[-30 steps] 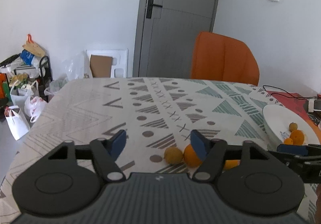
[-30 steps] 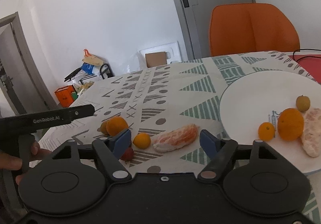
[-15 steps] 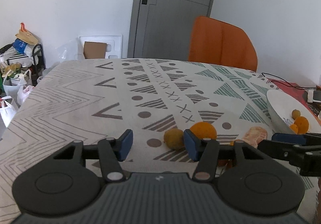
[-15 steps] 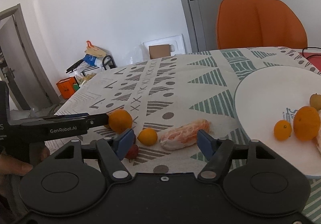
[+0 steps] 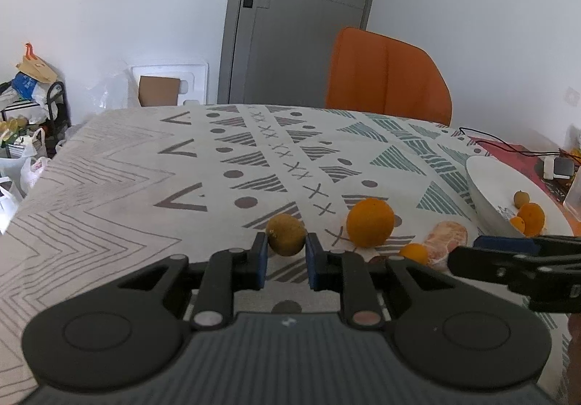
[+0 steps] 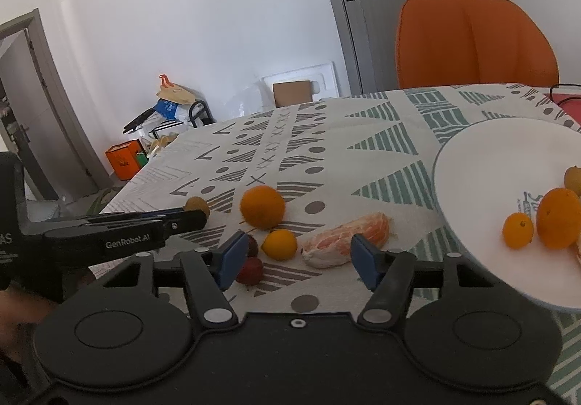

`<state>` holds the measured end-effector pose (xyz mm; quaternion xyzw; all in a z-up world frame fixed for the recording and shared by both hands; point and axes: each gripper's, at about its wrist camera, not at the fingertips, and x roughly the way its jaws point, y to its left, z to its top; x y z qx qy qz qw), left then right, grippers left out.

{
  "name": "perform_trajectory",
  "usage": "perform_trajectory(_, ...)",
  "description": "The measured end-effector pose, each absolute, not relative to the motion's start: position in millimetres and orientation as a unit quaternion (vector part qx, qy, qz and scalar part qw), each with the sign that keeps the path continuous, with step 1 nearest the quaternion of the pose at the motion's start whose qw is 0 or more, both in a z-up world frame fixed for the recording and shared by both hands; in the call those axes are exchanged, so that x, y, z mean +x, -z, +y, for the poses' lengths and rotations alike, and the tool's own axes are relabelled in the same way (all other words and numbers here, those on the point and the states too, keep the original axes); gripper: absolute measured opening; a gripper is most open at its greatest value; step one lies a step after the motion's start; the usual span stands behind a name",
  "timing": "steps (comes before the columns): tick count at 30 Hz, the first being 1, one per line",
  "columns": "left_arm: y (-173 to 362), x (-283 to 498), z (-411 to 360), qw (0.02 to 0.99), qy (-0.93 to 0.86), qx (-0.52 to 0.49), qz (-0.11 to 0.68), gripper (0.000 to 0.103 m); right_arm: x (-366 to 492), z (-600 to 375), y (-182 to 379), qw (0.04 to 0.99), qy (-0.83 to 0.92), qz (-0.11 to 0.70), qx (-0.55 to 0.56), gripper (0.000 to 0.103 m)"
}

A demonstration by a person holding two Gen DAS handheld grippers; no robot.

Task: Organize fruits
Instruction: 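Grasp a small red fruit with the right tool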

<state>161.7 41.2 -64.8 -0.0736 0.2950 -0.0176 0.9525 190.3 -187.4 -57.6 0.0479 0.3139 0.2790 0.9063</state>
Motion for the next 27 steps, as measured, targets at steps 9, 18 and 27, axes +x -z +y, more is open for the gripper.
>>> perform_trajectory(9,55,147,48,0.954,0.008,-0.077,0.289,0.02,185,-166,65,0.896,-0.3,0.326,0.037,0.055)
perform_trajectory(18,45,136,48,0.958,0.005,-0.078,0.276,0.02,183,-152,71,0.889,-0.312,0.334,0.024,0.021)
perform_trajectory(27,29,130,35,0.963,0.018,-0.068,0.258,0.02,173,-178,49,0.905,-0.3,0.299,0.044,0.021)
